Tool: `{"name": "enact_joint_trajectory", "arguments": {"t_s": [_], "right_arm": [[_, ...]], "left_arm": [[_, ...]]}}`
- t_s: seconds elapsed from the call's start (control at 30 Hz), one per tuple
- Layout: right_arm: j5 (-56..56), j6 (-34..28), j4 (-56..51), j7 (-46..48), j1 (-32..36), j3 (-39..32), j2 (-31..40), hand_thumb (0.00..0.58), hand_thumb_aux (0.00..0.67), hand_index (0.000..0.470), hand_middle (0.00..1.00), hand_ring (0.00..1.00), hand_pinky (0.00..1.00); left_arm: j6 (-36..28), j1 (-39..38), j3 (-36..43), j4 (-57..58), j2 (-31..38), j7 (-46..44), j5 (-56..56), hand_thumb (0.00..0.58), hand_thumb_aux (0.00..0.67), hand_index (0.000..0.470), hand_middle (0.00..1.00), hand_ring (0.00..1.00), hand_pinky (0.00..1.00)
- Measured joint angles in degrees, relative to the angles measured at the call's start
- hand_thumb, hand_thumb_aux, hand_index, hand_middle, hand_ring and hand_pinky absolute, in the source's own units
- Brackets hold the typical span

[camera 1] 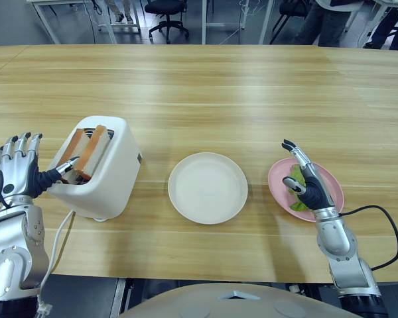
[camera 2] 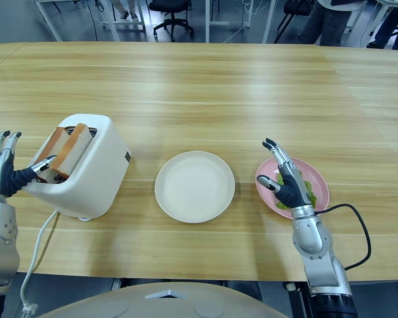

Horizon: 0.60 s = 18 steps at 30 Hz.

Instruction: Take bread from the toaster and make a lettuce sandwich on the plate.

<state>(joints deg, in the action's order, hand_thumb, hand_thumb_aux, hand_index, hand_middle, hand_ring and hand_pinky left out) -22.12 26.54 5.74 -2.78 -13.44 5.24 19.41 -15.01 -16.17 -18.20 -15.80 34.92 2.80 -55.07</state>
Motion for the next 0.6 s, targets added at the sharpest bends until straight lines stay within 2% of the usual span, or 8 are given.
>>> {"name": "enact_joint_trajectory", "arguments": {"t_s": [0.4, 0.43, 0.5, 0.53, 0.57, 0.6], "right_arm": [[0.82, 0.0, 0.02, 0.8, -0.52, -0.49, -0.12, 0.0, 0.0, 0.0, 0.0, 0.0, 0.0], [0.82, 0.0, 0.02, 0.8, -0.55, -0.55, -0.12, 0.0, 0.0, 0.0, 0.0, 0.0, 0.0], [0.82, 0.0, 0.02, 0.8, -0.57, -0.58, -0.12, 0.0, 0.0, 0.0, 0.0, 0.0, 0.0], [0.82, 0.0, 0.03, 0.8, -0.58, -0.59, -0.12, 0.0, 0.0, 0.0, 0.0, 0.0, 0.0], [0.82, 0.0, 0.03, 0.79, -0.58, -0.61, -0.12, 0.0, 0.0, 0.0, 0.0, 0.0, 0.0], [0.82, 0.0, 0.03, 0.79, -0.58, -0.61, -0.12, 0.0, 0.0, 0.0, 0.0, 0.0, 0.0]], "left_arm": [[-1.69, 0.06, 1.24, 2.07, 1.81, -1.14, -0.21, 0.0, 0.0, 0.0, 0.0, 0.0, 0.0], [-1.42, 0.13, 1.65, 1.91, 1.81, -0.96, -0.23, 0.04, 0.024, 0.016, 0.0, 0.0, 0.0], [-0.65, 0.17, 2.17, 1.22, 1.81, -0.38, -0.24, 0.307, 0.21, 0.144, 0.0, 0.0, 0.0], [0.01, 0.19, 2.28, 0.68, 1.81, 0.09, -0.25, 0.493, 0.41, 0.281, 0.0, 0.0, 0.0], [0.51, 0.19, 2.37, 0.17, 1.82, 0.27, -0.25, 0.493, 0.41, 0.281, 0.0, 0.0, 0.0], [1.09, 0.21, 2.47, -0.59, 1.84, 0.52, -0.26, 0.546, 0.507, 0.348, 0.0, 0.0, 0.0]]}}
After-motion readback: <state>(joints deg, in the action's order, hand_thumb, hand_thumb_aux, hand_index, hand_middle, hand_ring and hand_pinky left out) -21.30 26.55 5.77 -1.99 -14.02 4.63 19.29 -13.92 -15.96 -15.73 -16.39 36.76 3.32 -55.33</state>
